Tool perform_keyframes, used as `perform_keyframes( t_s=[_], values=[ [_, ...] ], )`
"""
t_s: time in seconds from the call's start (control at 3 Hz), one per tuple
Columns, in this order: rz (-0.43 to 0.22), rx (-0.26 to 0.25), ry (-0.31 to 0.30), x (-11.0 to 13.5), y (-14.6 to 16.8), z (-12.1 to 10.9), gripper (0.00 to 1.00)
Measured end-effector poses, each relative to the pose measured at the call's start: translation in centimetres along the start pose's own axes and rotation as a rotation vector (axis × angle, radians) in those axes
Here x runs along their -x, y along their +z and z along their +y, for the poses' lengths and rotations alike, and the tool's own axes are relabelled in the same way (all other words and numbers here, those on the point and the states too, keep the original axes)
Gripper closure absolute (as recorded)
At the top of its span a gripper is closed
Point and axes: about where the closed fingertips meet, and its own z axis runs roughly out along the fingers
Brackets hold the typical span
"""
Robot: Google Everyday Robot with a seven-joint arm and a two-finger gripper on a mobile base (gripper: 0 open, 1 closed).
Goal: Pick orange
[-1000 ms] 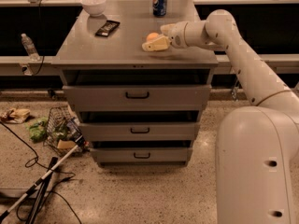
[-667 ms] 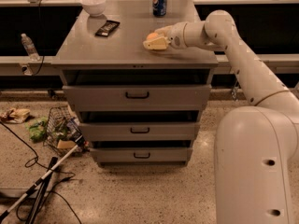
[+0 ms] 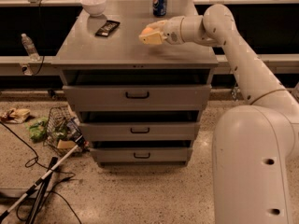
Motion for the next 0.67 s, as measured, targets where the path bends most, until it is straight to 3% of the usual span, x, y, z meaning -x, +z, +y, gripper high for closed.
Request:
perform_keyframes(
  t_s=[0.33, 0.67],
  values=[
    [-0.071, 0.054, -0.065, 3.69, 0.01, 1.68, 1.00],
    [-0.071, 0.054, -0.065, 3.69, 0.01, 1.68, 1.00]
  ],
)
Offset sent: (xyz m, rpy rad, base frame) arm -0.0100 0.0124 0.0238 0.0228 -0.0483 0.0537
